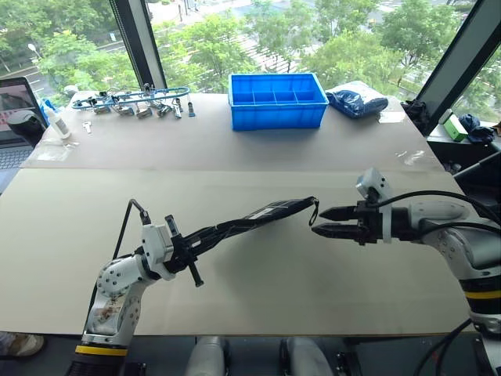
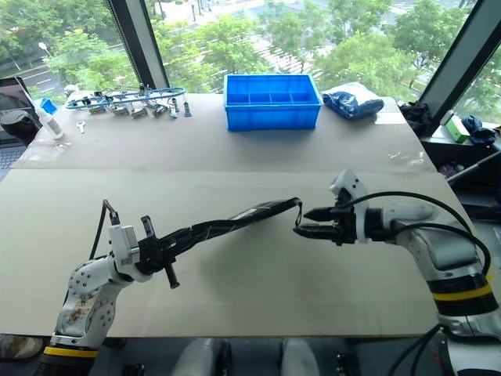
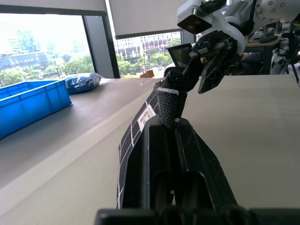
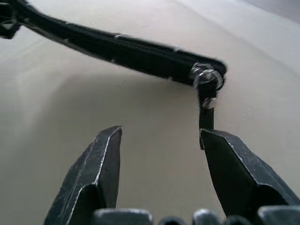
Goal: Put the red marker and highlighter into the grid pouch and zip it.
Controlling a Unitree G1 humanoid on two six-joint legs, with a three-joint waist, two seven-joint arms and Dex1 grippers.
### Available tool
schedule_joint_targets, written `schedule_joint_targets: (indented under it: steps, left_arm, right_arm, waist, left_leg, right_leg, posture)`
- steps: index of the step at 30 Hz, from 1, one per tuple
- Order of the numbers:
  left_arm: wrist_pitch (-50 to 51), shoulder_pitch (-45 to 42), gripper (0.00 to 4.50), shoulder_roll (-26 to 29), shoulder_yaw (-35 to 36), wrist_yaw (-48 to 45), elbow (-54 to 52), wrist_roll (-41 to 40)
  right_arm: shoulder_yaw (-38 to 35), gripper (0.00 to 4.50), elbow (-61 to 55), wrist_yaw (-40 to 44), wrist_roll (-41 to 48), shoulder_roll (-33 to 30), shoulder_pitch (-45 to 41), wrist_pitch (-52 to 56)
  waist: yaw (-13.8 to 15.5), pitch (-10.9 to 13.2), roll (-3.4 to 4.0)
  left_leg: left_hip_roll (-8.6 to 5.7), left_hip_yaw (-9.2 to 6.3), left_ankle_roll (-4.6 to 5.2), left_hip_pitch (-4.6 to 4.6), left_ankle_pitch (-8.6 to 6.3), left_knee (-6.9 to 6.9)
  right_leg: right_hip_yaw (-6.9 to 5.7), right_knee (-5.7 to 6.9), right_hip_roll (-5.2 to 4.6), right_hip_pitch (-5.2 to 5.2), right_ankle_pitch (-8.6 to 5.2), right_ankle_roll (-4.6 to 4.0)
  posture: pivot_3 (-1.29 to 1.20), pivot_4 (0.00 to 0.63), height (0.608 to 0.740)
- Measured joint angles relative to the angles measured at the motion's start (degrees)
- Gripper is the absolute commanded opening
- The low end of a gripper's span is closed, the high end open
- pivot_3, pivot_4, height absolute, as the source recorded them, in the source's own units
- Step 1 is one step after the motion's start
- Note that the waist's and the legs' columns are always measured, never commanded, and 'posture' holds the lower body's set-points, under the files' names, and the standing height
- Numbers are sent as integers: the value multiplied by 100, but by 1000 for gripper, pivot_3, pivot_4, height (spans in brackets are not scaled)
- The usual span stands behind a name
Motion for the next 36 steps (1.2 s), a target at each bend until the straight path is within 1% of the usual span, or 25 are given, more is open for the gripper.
schedule_joint_targets:
  steps: [3,6,10,12,16,18,19,22,24,25,29,32,33,35,36]
  left_arm:
    - [61,-362,0,200,-62,-454,215,-42]
    - [-4,-617,0,288,-129,-867,441,-45]
    - [-406,-811,0,626,-178,-1763,994,-22]
    - [-589,-904,0,706,-190,-2084,1285,-10]
    - [-1194,-1433,0,794,-195,-2746,2198,107]
    - [-1573,-1779,719,802,-195,-2957,2738,124]
    - [-1729,-1899,956,806,-198,-3002,2940,144]
    - [-2080,-2160,1990,806,-255,-3051,3407,182]
    - [-2391,-2393,2510,804,-380,-3067,3796,224]
    - [-2488,-2464,2978,804,-431,-3069,3905,229]
    - [-2837,-2537,4202,818,-504,-3070,4103,237]
    - [-2583,-2377,4202,1092,-436,-3041,4077,274]
    - [-2153,-2217,4202,1333,-335,-2943,3940,266]
    - [-1741,-2058,4202,1592,-245,-2889,3816,261]
    - [-1184,-1710,4202,2002,-215,-2852,3535,273]
  right_arm:
    - [-282,2782,116,286,-326,-463,487,-591]
    - [-414,2782,180,420,-540,-591,902,-981]
    - [-510,2782,216,430,-741,-587,1391,-1280]
    - [-532,2782,183,412,-780,-557,1445,-1355]
    - [-524,2782,-3,289,-828,-342,1452,-1373]
    - [-464,2818,-57,217,-891,-273,1445,-1373]
    - [-445,2818,-65,208,-917,-263,1444,-1373]
    - [-442,2818,-60,203,-935,-242,1443,-1373]
    - [-432,2818,-43,184,-971,-211,1428,-1373]
    - [-421,2818,-39,181,-976,-204,1423,-1372]
    - [-390,2818,-15,191,-1019,-196,1397,-1372]
    - [-391,2818,93,230,-1025,-197,1370,-1372]
    - [-380,2818,173,240,-1033,-197,1322,-1373]
    - [-364,2818,259,246,-1048,-198,1254,-1373]
    - [-317,2818,359,293,-1096,-180,1097,-1376]
  waist:
    - [-12,0,0]
    - [-74,0,0]
    - [-119,0,1]
    - [-114,0,1]
    - [-76,0,0]
    - [-56,0,0]
    - [-55,0,0]
    - [-60,0,0]
    - [-61,0,0]
    - [-63,0,0]
    - [-73,0,0]
    - [-103,0,0]
    - [-117,0,0]
    - [-122,0,1]
    - [-151,0,0]
  left_leg:
    - [1,5,1,5,0,1]
    - [4,4,0,5,0,-1]
    - [8,6,0,11,0,-2]
    - [8,8,-1,12,1,-1]
    - [6,11,-2,8,1,2]
    - [3,15,-2,2,1,4]
    - [3,14,-1,1,1,4]
    - [2,15,0,0,0,5]
    - [2,20,0,0,0,6]
    - [2,21,0,0,0,6]
    - [3,19,0,0,0,6]
    - [10,18,0,1,0,6]
    - [12,15,0,2,0,6]
    - [12,8,0,3,0,5]
    - [15,9,0,3,0,5]
  right_leg:
    - [4,-1,4,2,1,2]
    - [6,2,14,0,-1,0]
    - [14,7,21,-3,-2,-3]
    - [12,8,19,-1,-2,-2]
    - [9,6,18,-1,-2,-2]
    - [5,5,14,-2,-2,-1]
    - [5,3,12,-1,-1,0]
    - [6,2,11,-1,0,2]
    - [4,3,12,0,0,2]
    - [4,4,12,-1,0,2]
    - [5,4,12,-2,0,2]
    - [8,7,18,-5,-1,1]
    - [8,8,19,-7,-1,1]
    - [8,11,17,-7,-2,1]
    - [13,10,19,-10,-2,1]
  posture:
    - [0,150,740]
    - [0,150,740]
    - [0,150,740]
    - [0,150,740]
    - [0,150,740]
    - [0,150,740]
    - [0,150,740]
    - [0,150,740]
    - [0,150,740]
    - [0,150,740]
    - [0,150,740]
    - [0,150,740]
    - [0,150,740]
    - [0,150,740]
    - [0,150,740]
